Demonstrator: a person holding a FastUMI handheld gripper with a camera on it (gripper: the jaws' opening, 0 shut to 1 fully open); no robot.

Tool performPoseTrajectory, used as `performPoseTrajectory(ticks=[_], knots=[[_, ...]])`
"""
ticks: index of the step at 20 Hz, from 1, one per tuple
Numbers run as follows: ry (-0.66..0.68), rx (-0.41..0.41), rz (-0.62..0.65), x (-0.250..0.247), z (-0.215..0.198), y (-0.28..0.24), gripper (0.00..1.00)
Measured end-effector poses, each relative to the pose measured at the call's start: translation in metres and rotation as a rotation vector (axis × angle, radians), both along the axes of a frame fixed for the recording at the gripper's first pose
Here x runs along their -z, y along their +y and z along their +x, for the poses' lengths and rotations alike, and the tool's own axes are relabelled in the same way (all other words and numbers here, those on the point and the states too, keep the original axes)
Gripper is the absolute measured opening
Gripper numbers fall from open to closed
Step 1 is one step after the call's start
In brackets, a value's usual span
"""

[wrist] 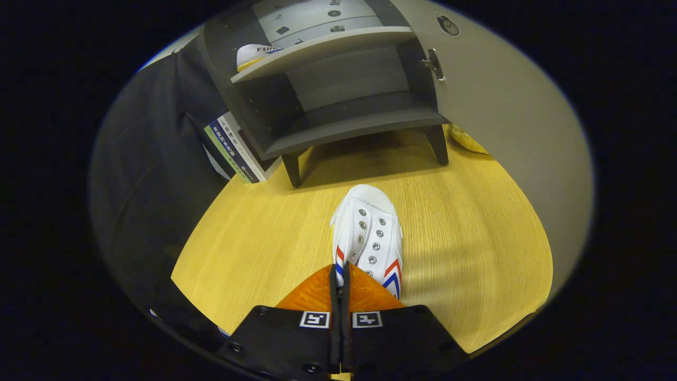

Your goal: Open the shoe cabinet door, grab the shoes and put them into the shoe cabinet, then close the shoe cabinet door.

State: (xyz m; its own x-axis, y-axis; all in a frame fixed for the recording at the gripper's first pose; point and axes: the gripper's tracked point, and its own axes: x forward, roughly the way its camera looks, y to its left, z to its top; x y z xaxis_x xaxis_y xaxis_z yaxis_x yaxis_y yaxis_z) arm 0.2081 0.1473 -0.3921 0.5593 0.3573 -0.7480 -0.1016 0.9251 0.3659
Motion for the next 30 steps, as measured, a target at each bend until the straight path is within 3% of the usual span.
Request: performPoseTrajectory(ticks=[9,16,25,30], knots=[[-0.182,0.044,0.136,-0.125,0.025,-0.029,0.02],[-0.348,0.090,0.276,-0.216,0.087,-0.012,0.02],[-0.595,0.113,0.248,-0.313,0.164,-0.023,0.01],[-0.651,0.136,0.186,-0.325,0.230,-0.030,0.02]])
